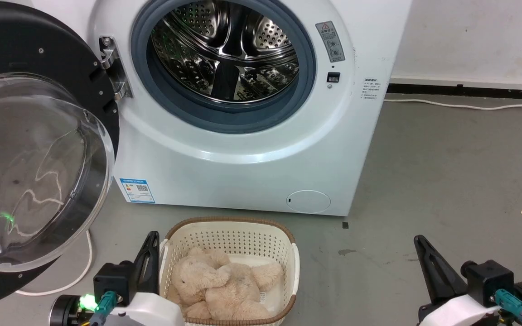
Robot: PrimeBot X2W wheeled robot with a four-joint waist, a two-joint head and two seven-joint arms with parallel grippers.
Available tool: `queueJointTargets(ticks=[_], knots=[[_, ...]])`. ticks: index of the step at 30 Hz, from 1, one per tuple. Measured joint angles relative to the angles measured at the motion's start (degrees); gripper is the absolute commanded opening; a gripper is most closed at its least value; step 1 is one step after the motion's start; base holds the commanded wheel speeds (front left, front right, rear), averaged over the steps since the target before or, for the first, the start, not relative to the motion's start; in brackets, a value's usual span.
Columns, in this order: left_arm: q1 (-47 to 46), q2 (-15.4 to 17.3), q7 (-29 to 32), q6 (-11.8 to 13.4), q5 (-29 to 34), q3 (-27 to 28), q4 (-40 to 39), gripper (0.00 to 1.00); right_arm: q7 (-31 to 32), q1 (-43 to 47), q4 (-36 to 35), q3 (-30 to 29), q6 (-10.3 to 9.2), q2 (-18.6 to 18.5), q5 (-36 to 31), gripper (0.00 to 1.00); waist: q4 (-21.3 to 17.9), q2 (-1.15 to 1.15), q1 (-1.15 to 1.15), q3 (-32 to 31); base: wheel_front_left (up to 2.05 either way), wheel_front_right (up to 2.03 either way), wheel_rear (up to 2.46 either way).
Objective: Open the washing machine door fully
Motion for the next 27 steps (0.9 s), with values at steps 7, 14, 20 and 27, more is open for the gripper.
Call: queueJointTargets(ticks=[7,14,20,27], knots=[[-0.2,-0.5,0.7,-0.6,0.9,1.1,-0.1,0.0,0.8,-0.7,-0.1,0.1,0.0,0.0,-0.5,0.0,-0.2,0.0,0.0,0.1,0.0,0.0,0.0],[-0.2,-0.8,1.5,-1.2,1.8,2.0,-0.3,0.0,1.5,-1.1,-0.2,0.2,0.0,0.0,-0.6,0.0,-0.4,0.0,0.0,0.2,0.0,0.0,0.0],[-0.3,-1.4,2.2,-1.5,2.8,3.0,-0.4,0.0,2.3,-1.6,-0.3,0.3,0.0,0.0,-1.0,0.0,-0.5,0.0,0.0,0.2,0.0,0.0,0.0],[-0.4,-1.9,3.0,-2.0,3.7,3.8,-0.6,0.0,3.0,-1.9,-0.4,0.4,0.0,0.0,-1.0,0.0,-0.6,0.0,0.0,0.3,0.0,0.0,0.0]])
